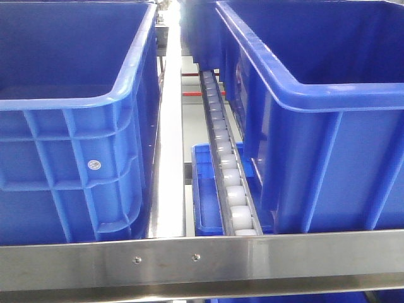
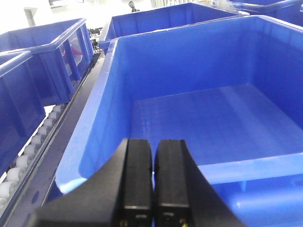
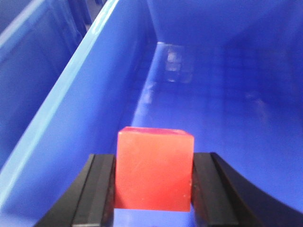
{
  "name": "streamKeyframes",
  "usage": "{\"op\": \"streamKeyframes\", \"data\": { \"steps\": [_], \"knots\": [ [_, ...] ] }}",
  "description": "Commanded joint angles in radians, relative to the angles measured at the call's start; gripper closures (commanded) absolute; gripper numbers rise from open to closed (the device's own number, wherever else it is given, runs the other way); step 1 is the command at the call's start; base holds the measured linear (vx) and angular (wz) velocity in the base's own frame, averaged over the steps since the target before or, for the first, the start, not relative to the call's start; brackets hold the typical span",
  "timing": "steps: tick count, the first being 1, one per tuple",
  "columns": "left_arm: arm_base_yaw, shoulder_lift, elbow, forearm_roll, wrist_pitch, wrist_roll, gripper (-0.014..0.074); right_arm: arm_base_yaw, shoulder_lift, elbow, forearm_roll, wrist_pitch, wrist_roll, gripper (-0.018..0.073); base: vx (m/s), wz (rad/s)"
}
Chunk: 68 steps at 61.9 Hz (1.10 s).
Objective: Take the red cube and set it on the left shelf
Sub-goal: 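Lower the right gripper into a blue bin and open it to release the cube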
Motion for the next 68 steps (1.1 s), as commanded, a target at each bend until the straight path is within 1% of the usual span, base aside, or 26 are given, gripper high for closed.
{"op": "streamKeyframes", "data": {
  "steps": [1,10,18,22,24,27,28,34,37,39,65,68],
  "knots": [
    [-0.001,-0.004,0.022,-0.005,-0.09,0.001,0.0491,-0.008,0.105,-0.107,-0.015,-0.08,-0.008,0.0502,0.0,0.0],
    [-0.001,-0.004,0.022,-0.005,-0.09,0.001,0.0491,-0.008,0.27,-0.207,-0.053,-0.076,-0.008,0.0502,0.0,0.0],
    [-0.001,-0.004,0.022,-0.005,-0.09,0.001,0.0491,-0.008,0.376,-0.266,-0.071,-0.074,-0.008,0.0498,0.0,0.0],
    [-0.001,-0.004,0.022,-0.005,-0.09,0.001,0.0491,-0.008,0.411,-0.284,-0.083,-0.074,-0.008,0.0467,0.0,0.0],
    [-0.001,-0.004,0.022,-0.005,-0.09,0.001,0.0491,-0.008,0.425,-0.291,-0.087,-0.075,-0.008,0.0422,0.0,0.0],
    [-0.001,-0.004,0.022,-0.005,-0.09,0.001,0.0491,-0.008,0.44,-0.296,-0.088,-0.079,-0.008,0.0328,0.0,0.0],
    [-0.001,-0.004,0.022,-0.005,-0.09,0.001,0.0491,-0.008,0.444,-0.296,-0.088,-0.084,-0.008,0.0277,0.0,0.0],
    [-0.001,-0.004,0.022,-0.005,-0.09,0.001,0.0491,-0.008,0.453,-0.296,-0.088,-0.11,-0.008,0.0052,0.0,0.0],
    [-0.001,-0.004,0.022,-0.005,-0.09,0.001,0.0491,-0.008,0.455,-0.296,-0.089,-0.118,-0.008,-0.002,0.0,0.0],
    [-0.001,-0.004,0.022,-0.005,-0.09,0.001,0.0491,-0.008,0.455,-0.296,-0.09,-0.123,-0.008,-0.004,0.0,0.0],
    [-0.001,-0.004,0.022,-0.005,-0.09,0.001,0.0491,-0.008,0.433,-0.294,-0.093,-0.125,-0.008,-0.0032,0.0,0.0],
    [-0.001,-0.004,0.022,-0.005,-0.09,0.001,0.0491,-0.008,0.415,-0.291,-0.093,-0.126,-0.008,-0.0013,0.0,0.0]
  ]
}}
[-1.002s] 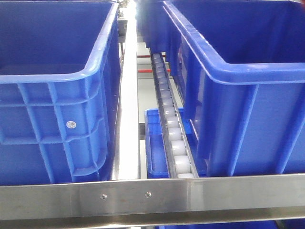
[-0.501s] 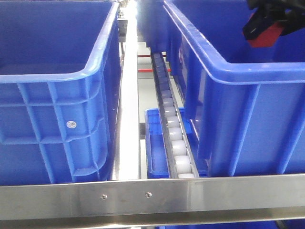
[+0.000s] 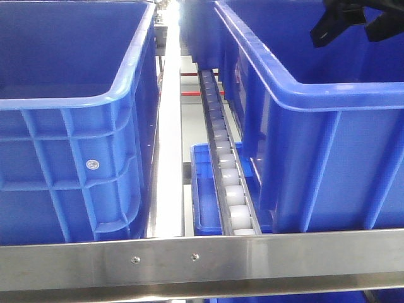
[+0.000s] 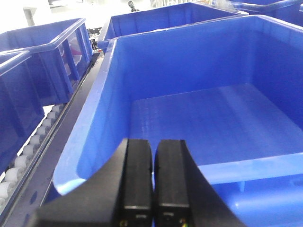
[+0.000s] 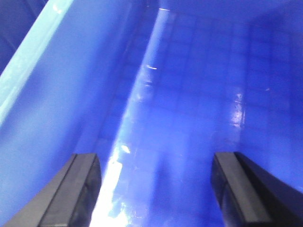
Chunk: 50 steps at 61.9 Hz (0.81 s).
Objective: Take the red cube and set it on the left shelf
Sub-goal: 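Lower the right gripper into a blue bin and open it to release the cube, then raise the open right gripper up out of the blue bin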
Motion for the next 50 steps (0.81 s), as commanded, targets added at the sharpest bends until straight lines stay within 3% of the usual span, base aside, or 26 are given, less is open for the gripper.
{"op": "streamKeyframes", "data": {
  "steps": [1,5,22,40,50],
  "knots": [
    [-0.001,-0.004,0.022,-0.005,-0.09,0.001,0.0491,-0.008,-0.062,-0.031,-0.015,-0.08,-0.008,-0.0003,0.0,0.0],
    [-0.001,-0.004,0.022,-0.005,-0.09,0.001,0.0491,-0.015,-0.095,-0.015,-0.015,-0.08,-0.008,0.0069,0.0,0.0],
    [-0.001,-0.004,0.022,-0.005,-0.09,0.001,0.0491,-0.143,-0.357,0.191,-0.015,-0.093,-0.008,0.0519,-0.01,-0.06],
    [-0.001,-0.004,0.022,-0.005,-0.09,0.001,0.0491,-0.161,-0.671,0.447,-0.016,-0.096,-0.009,0.0503,0.0,0.0],
    [-0.001,-0.004,0.022,-0.005,-0.09,0.001,0.0491,-0.219,-0.819,0.59,-0.016,-0.095,-0.009,0.0503,0.0,0.0]
  ]
}}
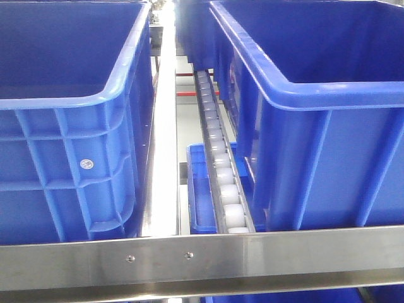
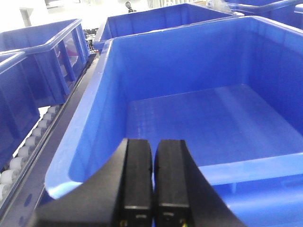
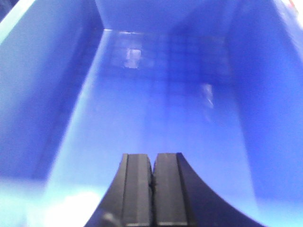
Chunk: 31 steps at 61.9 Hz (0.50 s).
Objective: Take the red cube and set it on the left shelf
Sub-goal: 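Raise the open right gripper up out of the blue bin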
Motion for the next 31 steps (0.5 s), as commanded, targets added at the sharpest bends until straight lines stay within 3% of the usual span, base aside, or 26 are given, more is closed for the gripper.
{"op": "streamKeyframes", "data": {
  "steps": [1,13,31],
  "knots": [
    [-0.001,-0.004,0.022,-0.005,-0.09,0.001,0.0491,-0.041,-0.068,0.054,-0.016,-0.084,-0.009,0.0503,0.0,0.0],
    [-0.001,-0.004,0.022,-0.005,-0.09,0.001,0.0491,-0.099,-0.235,0.173,-0.016,-0.111,-0.009,0.0503,0.0,0.0],
    [-0.001,-0.004,0.022,-0.005,-0.09,0.001,0.0491,-0.101,-0.367,0.19,-0.016,-0.108,-0.009,0.0503,-0.01,-0.07]
  ]
}}
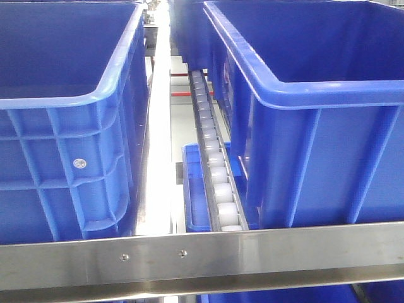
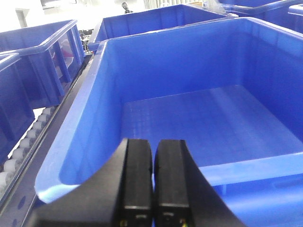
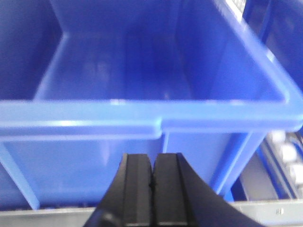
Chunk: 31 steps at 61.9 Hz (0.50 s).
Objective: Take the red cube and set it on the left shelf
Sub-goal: 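Raise the open right gripper up out of the blue bin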
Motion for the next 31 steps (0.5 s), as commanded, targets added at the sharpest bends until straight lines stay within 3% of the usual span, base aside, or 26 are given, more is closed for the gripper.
{"op": "streamKeyframes", "data": {
  "steps": [1,31],
  "knots": [
    [-0.001,-0.004,0.022,-0.005,-0.09,0.001,0.0491,-0.007,-0.016,-0.027,-0.016,-0.104,-0.009,0.0503,0.0,0.0],
    [-0.001,-0.004,0.022,-0.005,-0.09,0.001,0.0491,-0.007,-0.027,0.09,-0.016,-0.087,-0.009,0.0503,0.01,0.05]
  ]
}}
